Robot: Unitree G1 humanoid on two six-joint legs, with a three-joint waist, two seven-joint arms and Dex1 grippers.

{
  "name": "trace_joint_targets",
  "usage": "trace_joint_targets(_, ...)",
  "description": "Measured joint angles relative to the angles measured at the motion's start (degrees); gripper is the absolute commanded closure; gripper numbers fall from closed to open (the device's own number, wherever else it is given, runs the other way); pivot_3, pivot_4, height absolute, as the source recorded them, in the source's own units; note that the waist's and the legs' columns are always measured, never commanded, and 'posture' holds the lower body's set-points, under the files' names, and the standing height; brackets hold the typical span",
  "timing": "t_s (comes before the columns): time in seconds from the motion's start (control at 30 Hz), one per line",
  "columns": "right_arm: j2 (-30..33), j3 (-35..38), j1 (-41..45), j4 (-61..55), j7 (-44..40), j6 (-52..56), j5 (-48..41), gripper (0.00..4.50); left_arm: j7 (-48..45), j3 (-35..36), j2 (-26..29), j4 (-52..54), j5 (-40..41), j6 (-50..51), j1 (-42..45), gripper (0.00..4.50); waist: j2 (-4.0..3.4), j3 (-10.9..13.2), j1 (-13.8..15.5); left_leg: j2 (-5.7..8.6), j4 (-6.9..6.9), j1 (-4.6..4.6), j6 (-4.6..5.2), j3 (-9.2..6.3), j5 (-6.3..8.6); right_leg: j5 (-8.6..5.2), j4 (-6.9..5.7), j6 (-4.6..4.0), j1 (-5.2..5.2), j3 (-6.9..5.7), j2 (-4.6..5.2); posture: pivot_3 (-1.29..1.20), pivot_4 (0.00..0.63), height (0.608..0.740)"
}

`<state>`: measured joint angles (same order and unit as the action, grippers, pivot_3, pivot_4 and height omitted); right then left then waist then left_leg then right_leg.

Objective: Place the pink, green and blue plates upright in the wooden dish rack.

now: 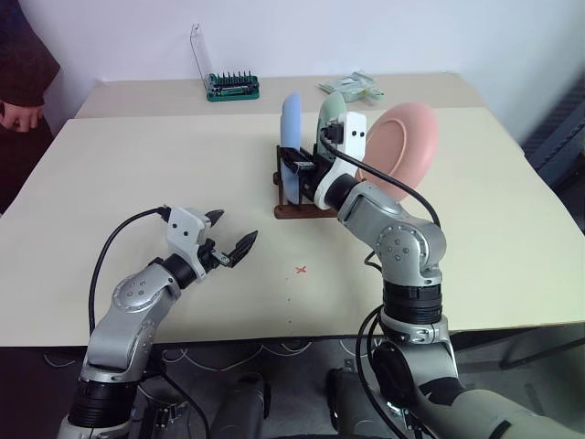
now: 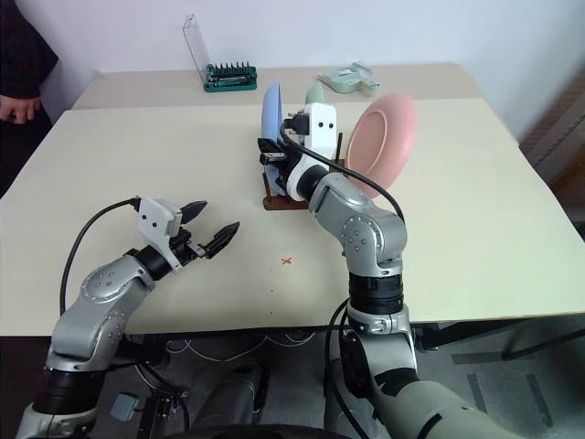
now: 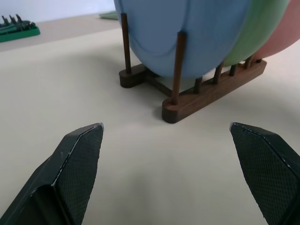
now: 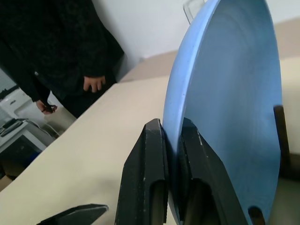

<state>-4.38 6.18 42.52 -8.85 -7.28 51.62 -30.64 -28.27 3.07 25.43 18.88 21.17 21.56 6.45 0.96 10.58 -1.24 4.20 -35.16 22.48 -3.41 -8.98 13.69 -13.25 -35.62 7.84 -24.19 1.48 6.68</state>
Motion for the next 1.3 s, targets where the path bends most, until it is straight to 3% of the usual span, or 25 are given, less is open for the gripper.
trace_joint_targets(0.2,0.3,-0.1,0.0,0.0,0.4,0.4,-0.1,0.96,0.0,0.0,-0.7,-0.1,-0.6,0.0,1.1,0.00,0.00,0.0,0.0,0.00,0.00,0.00,0.00,0.01,0.00,0.00,0.00,0.00,0.00,0.00,0.00,0.00,0.150,0.740)
trace_joint_targets(0.73,13.7,-7.9,1.9,-4.2,-8.7,-4.7,4.6,0.96,0.0,-0.1,-1.1,-0.1,-0.7,0.3,1.2,0.00,0.00,0.0,0.0,-0.02,-0.01,0.00,0.00,0.05,0.00,0.00,0.01,0.00,0.01,0.00,0.00,0.00,0.150,0.740)
trace_joint_targets(0.9,21.8,-9.2,3.1,-6.8,-13.5,-9.4,7.5,0.96,0.2,-0.6,-1.9,-0.1,-0.7,0.5,1.6,0.00,0.00,0.0,0.4,-0.01,-0.04,0.03,0.00,0.07,0.00,0.00,0.11,0.01,0.08,-0.01,0.01,0.00,0.150,0.740)
trace_joint_targets(1.03,26.8,-3.0,3.7,-7.2,-14.7,-10.8,6.8,2.23,0.1,-0.6,-1.8,-0.1,-0.7,0.6,2.2,0.00,0.01,0.0,0.4,-0.01,-0.04,0.03,0.01,0.07,0.00,0.00,0.15,0.01,0.12,-0.01,0.01,0.00,0.150,0.740)
trace_joint_targets(1.17,38.8,2.9,1.5,-7.4,-19.3,-11.5,7.1,4.36,-1.3,-0.9,-1.4,0.1,-0.3,1.0,2.3,0.00,0.01,0.0,0.7,-0.01,-0.04,0.04,0.06,0.08,0.03,0.00,0.30,0.01,0.21,-0.03,0.02,0.00,0.150,0.740)
trace_joint_targets(1.3,51.7,6.1,-5.6,-5.2,-24.7,-13.2,10.5,4.48,-5.9,-4.0,1.2,2.2,1.3,4.0,1.8,0.00,-0.03,0.0,0.5,-0.01,-0.08,0.02,0.17,0.28,0.09,0.00,0.44,0.02,0.30,0.01,0.08,0.00,0.150,0.740)
